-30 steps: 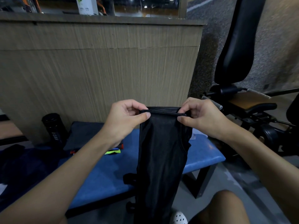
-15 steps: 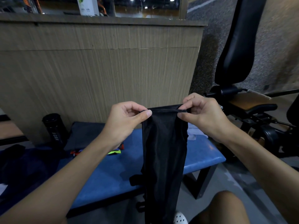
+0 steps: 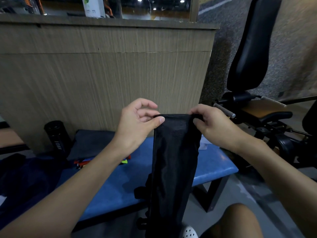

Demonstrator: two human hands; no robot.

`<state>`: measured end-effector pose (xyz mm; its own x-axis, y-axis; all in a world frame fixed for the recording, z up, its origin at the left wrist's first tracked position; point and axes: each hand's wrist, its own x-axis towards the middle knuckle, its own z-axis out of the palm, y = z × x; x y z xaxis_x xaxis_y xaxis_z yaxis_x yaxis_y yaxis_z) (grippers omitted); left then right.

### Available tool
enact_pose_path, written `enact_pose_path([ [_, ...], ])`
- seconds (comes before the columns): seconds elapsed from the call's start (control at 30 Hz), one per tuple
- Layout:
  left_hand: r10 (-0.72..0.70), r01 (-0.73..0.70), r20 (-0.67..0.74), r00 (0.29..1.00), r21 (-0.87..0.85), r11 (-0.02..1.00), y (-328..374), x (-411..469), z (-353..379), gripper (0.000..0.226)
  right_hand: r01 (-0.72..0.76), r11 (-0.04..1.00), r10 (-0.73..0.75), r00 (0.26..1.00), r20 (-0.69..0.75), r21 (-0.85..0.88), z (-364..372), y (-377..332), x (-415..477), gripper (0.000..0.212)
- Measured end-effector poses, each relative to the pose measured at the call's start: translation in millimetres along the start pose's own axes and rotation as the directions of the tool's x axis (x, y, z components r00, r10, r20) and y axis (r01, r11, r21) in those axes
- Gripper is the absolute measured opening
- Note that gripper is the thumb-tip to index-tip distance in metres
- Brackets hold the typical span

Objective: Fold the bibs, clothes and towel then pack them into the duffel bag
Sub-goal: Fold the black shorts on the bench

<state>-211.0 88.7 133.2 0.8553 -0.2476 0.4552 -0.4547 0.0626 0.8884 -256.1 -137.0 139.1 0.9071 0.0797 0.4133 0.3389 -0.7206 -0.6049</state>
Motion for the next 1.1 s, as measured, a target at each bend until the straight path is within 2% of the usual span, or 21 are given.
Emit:
enact_pose_path([
  [0.07,0.006,-0.006,0.022,1.0,0.005,1.0,1,0,2,0.033,0.031,0.998,-0.029,0.999,0.031,-0.062,2,-5,0,0.031],
  [0.13,0.005,-0.005,0.049,0.999,0.01,1.0,2,1,3,0.033,0.064,0.987,-0.052,0.995,0.085,-0.149,5,-10,3,0.046],
  [0.17,0.004,-0.004,0.061,0.998,0.014,1.0,2,1,4,0.033,0.093,0.977,-0.074,0.992,0.107,-0.19,6,-14,4,0.045],
  [0.27,0.008,-0.008,0.071,0.997,0.007,1.0,2,2,3,0.034,0.226,0.942,-0.214,0.974,0.073,-0.25,12,-23,10,0.011],
  [0.3,0.011,-0.011,0.065,0.998,-0.003,1.0,1,1,3,0.035,0.236,0.941,-0.229,0.972,0.054,-0.243,14,-25,12,0.009],
  [0.43,-0.007,0.008,0.024,1.0,-0.074,0.997,-10,-12,7,0.043,0.195,0.971,-0.192,0.981,0.038,-0.134,14,-35,13,0.008],
  [0.63,0.028,-0.033,-0.042,0.999,-0.115,0.993,-10,-12,9,0.044,0.198,0.962,-0.192,0.98,0.048,-0.186,9,-28,14,0.007],
  [0.67,0.042,-0.044,-0.024,0.999,-0.108,0.993,-8,-11,10,0.044,0.201,0.96,-0.194,0.98,0.054,-0.195,8,-29,14,0.011],
  [0.77,0.068,-0.065,0.027,0.997,-0.1,0.993,0,-9,15,0.042,0.215,0.952,-0.205,0.976,0.069,-0.217,4,-39,16,0.04],
  [0.9,0.026,-0.026,-0.001,1.0,-0.108,0.994,-7,-10,22,0.04,0.33,0.901,-0.335,0.942,0.031,-0.282,5,-44,23,0.022],
  [1.03,-0.08,0.086,0.046,0.996,-0.13,0.988,-24,-19,28,0.03,0.231,0.938,-0.248,0.968,-0.034,-0.259,2,-42,21,0.023],
  [1.1,-0.108,0.118,0.066,0.992,-0.181,0.976,-29,-24,28,0.024,0.205,0.923,-0.224,0.974,-0.023,-0.325,-2,-43,19,0.022],
])
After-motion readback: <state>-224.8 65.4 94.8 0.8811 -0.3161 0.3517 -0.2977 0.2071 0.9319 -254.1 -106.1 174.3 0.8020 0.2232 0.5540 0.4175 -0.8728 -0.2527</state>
